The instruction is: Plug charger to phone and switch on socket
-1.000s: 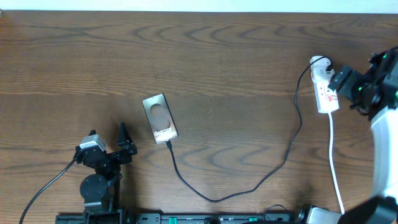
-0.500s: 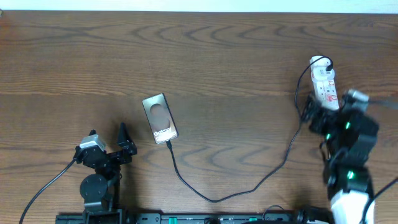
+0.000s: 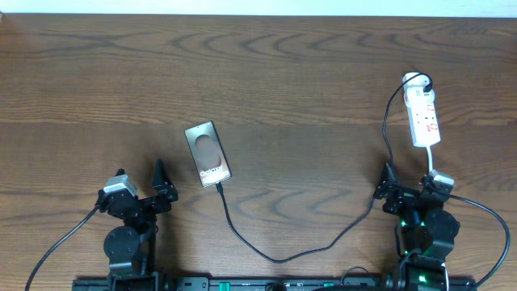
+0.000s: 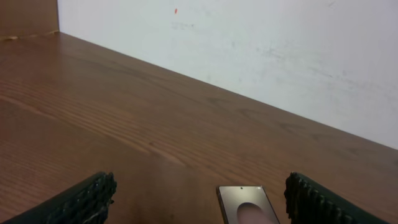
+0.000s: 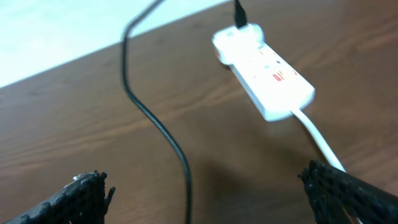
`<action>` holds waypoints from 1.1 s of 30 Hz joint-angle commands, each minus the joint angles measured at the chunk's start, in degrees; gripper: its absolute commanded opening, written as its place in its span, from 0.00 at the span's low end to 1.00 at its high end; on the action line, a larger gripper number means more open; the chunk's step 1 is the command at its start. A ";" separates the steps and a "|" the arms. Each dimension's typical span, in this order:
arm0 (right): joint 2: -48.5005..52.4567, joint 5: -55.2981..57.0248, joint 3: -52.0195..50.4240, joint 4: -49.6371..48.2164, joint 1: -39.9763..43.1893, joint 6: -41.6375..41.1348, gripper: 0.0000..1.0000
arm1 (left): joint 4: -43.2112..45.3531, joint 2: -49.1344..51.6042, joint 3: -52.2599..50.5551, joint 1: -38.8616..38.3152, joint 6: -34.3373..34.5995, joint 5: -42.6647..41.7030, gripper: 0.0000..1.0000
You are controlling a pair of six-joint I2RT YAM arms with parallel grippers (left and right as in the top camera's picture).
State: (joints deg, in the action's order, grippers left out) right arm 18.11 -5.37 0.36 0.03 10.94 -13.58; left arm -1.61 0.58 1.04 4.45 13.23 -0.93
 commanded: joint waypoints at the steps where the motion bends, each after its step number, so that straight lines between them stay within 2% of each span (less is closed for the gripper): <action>1: -2.64 -0.11 -0.04 0.63 -0.55 2.10 0.99 | -2.60 -0.35 -0.81 0.26 -0.74 1.57 0.89; 5: -5.84 -0.04 -0.04 4.13 -0.70 4.81 0.99 | -2.60 -0.35 -0.81 0.26 -0.74 1.57 0.89; 19: -17.92 0.55 -0.04 4.00 -4.90 10.34 0.99 | -2.58 -0.35 -0.81 0.26 -0.74 1.57 0.89; 33: -17.84 0.52 -0.04 4.00 -4.94 11.08 0.99 | -2.58 -0.35 -0.81 0.26 -0.74 1.57 0.89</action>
